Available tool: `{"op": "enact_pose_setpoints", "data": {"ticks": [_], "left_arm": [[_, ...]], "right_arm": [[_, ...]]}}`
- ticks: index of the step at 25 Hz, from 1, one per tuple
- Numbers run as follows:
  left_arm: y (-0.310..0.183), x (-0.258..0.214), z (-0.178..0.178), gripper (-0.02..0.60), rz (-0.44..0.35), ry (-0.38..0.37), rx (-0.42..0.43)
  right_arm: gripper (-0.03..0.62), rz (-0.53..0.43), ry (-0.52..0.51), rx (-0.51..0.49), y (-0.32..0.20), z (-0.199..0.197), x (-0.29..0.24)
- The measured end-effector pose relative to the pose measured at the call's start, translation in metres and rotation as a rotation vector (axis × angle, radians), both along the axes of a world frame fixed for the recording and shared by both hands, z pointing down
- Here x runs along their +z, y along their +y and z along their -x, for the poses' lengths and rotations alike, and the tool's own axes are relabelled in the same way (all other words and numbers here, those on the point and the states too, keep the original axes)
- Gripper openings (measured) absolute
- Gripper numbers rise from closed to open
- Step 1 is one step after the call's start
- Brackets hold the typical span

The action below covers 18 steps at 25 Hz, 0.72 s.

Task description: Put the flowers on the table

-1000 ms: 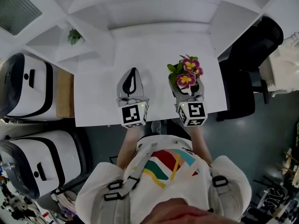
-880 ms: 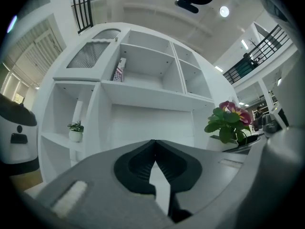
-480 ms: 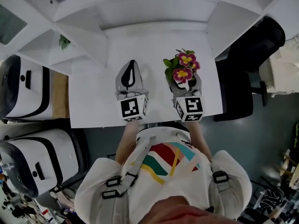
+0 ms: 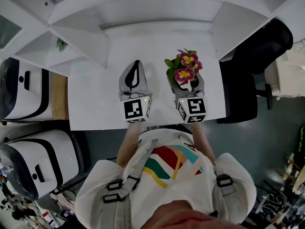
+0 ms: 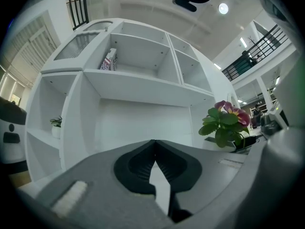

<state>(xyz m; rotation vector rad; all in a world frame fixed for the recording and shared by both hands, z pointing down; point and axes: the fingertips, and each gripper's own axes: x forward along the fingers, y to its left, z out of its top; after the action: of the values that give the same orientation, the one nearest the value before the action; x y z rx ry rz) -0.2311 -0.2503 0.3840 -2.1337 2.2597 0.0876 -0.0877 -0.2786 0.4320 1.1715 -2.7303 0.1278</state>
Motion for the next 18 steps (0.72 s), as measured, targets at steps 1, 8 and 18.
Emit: {"op": "enact_pose_setpoints", "data": {"ticks": [1, 8, 18], "left_arm": [[-0.001, 0.001, -0.001, 0.002, 0.004, -0.001, 0.003], [-0.004, 0.006, -0.014, 0.003, 0.012, -0.031, 0.041], [-0.013, 0.027, -0.022, 0.003, 0.075, -0.057, 0.081]], "right_arm": [[0.322, 0.002, 0.004, -0.001, -0.002, 0.000, 0.002], [0.322, -0.001, 0.057, 0.034, -0.031, -0.020, 0.021], [0.322, 0.063, 0.162, 0.205, -0.108, -0.107, 0.087]]}}
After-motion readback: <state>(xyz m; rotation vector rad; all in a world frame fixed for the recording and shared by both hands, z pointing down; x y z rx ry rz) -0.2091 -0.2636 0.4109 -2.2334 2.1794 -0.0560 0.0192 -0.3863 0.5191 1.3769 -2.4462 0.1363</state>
